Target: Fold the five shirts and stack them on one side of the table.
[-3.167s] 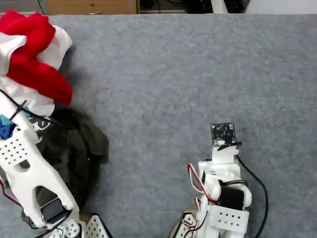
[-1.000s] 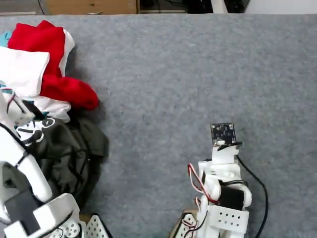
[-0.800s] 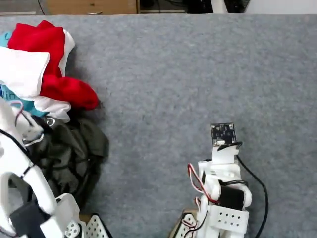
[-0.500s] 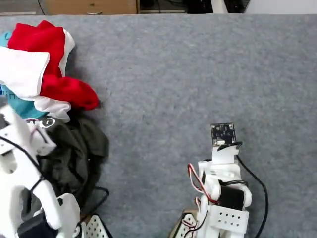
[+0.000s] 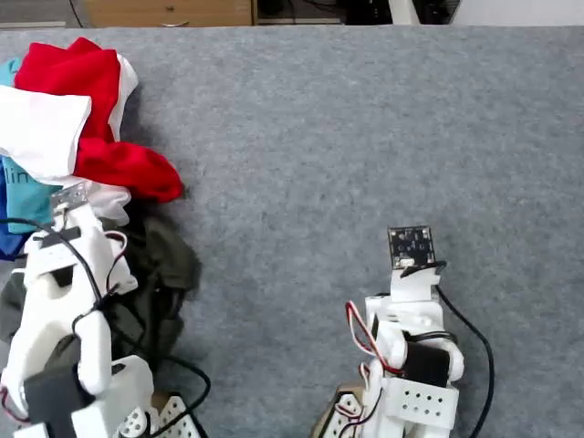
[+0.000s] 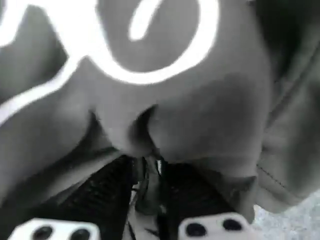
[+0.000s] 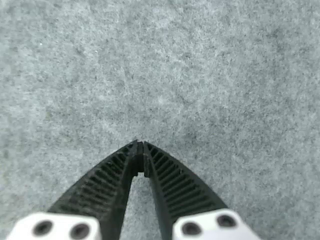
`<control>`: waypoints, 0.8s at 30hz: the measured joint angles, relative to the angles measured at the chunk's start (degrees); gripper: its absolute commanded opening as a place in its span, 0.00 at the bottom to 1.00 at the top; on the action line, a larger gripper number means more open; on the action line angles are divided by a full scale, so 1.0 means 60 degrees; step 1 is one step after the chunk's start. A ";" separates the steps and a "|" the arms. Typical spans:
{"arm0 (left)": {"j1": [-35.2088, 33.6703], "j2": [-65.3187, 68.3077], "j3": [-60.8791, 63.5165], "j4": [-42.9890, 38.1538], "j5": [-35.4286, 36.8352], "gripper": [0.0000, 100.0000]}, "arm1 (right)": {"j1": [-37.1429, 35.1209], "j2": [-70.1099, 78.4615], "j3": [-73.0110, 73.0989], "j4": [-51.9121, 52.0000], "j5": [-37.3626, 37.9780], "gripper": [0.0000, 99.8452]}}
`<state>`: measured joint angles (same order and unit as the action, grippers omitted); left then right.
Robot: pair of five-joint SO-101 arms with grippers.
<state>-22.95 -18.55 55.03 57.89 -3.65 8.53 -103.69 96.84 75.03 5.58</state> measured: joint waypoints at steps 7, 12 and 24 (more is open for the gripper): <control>0.1319 0.0234 -0.1670 0.1978 0.0000 0.02 | 0.0000 0.0000 0.0000 0.0000 0.0000 0.01; 0.2901 0.0264 -0.3531 0.3355 0.0000 0.02 | 0.0000 0.0000 0.0000 0.0000 0.0000 0.01; 0.6989 0.0366 -0.7971 0.4864 0.0000 0.02 | 0.0000 0.0000 0.0000 0.0000 0.0000 0.01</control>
<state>18.99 -16.35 7.21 87.08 -3.65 8.53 -103.69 96.84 75.03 5.58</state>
